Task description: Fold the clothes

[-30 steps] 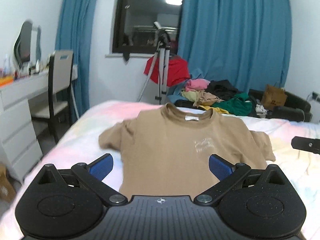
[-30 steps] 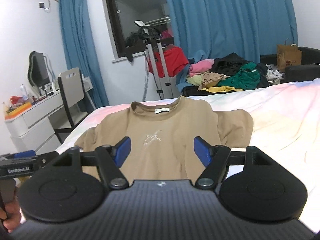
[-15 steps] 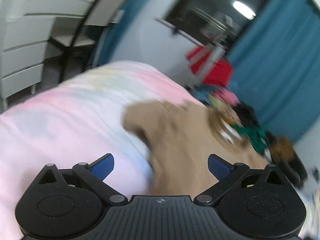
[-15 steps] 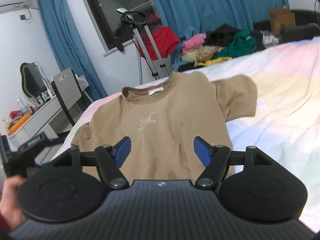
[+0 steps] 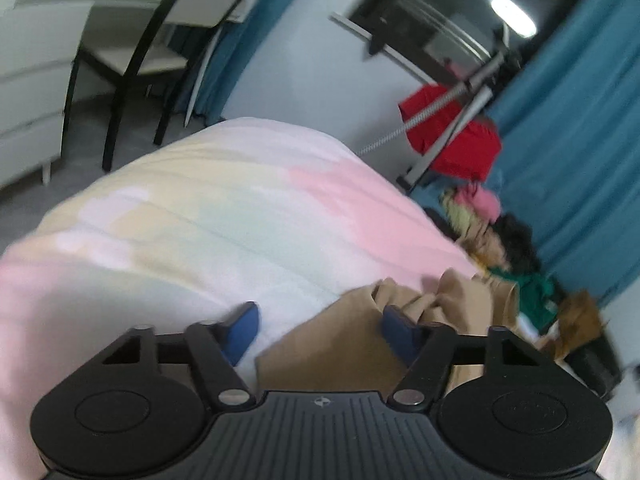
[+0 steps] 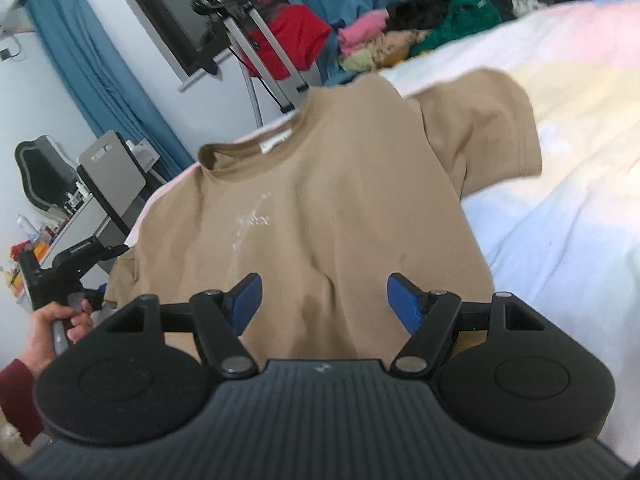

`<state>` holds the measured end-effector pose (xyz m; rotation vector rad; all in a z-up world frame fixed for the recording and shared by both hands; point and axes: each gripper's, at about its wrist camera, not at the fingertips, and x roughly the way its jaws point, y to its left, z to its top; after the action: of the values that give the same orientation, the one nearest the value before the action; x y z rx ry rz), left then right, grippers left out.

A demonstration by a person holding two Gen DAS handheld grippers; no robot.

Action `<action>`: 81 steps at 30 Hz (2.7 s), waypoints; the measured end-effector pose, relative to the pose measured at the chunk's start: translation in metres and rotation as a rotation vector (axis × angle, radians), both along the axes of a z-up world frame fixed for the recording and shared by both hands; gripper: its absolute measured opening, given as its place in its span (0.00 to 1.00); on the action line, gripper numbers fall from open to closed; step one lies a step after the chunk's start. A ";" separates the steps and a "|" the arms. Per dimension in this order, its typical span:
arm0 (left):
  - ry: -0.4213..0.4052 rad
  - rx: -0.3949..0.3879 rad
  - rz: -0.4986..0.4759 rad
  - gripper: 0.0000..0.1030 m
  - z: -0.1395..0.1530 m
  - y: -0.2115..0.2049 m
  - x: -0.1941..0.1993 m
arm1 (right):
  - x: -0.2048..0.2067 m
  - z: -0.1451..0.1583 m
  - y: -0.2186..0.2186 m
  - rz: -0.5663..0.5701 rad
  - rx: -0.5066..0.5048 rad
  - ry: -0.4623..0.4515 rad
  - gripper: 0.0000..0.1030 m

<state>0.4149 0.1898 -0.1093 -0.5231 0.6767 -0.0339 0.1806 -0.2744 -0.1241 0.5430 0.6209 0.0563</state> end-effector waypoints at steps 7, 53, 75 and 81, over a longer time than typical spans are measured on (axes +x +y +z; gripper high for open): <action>-0.044 0.153 -0.057 0.04 0.026 -0.009 -0.003 | -0.008 0.005 0.003 0.008 0.035 0.009 0.71; 0.024 0.670 0.098 0.24 0.020 -0.059 0.013 | -0.017 0.023 0.010 -0.018 -0.141 -0.081 0.71; -0.206 0.539 -0.080 0.92 0.119 -0.177 -0.314 | -0.083 0.070 0.005 -0.071 -0.302 -0.286 1.00; -0.235 0.481 -0.119 1.00 0.100 -0.179 -0.356 | -0.089 0.071 0.003 -0.060 -0.259 -0.274 1.00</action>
<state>0.0589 0.0109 -0.0096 -0.0142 0.4620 -0.0417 0.0918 -0.2714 -0.0534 0.2958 0.3369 -0.0068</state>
